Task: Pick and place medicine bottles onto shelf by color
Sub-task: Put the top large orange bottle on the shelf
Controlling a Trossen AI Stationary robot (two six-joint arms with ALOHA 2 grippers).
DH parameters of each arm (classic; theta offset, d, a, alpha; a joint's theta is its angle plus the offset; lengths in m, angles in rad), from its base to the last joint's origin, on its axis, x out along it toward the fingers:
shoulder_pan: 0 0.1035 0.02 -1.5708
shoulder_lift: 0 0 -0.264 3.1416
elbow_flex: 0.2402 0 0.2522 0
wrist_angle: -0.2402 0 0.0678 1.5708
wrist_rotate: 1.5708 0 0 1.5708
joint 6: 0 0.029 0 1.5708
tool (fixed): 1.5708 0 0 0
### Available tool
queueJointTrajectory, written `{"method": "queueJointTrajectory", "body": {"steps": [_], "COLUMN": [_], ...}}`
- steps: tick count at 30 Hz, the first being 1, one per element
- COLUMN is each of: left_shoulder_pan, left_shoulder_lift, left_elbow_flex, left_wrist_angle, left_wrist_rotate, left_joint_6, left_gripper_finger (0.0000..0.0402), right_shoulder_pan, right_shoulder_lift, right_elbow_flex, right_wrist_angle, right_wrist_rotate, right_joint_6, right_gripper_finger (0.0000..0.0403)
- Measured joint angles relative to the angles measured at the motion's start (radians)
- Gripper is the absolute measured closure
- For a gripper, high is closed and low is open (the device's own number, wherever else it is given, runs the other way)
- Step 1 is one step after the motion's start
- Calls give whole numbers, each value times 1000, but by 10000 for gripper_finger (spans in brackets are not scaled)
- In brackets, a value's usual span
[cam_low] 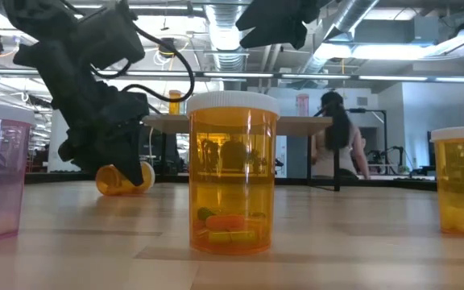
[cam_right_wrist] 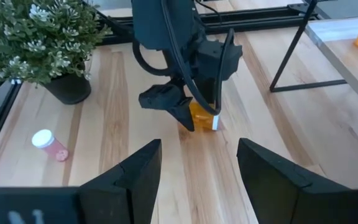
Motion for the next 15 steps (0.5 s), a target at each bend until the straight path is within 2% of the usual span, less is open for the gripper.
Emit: {"method": "queueJointTrajectory", "body": {"steps": [5, 10, 15], "left_shoulder_pan": [1, 2, -9], "left_shoulder_lift": [3, -18, -80], "left_elbow_flex": [0, -3, -3], "left_wrist_angle": [-9, -4, 35], "left_wrist_rotate": [-3, 28, 17], "left_joint_6": [7, 51, 140], "left_gripper_finger": [115, 174, 235], "right_shoulder_pan": [2, 2, 2], "right_shoulder_lift": [0, 0, -13], "right_elbow_flex": [0, 0, 0], "right_wrist_angle": [-6, -13, -22], "right_wrist_rotate": [0, 0, 0], "right_joint_6": [3, -2, -18], "right_gripper_finger": [172, 172, 172]}}
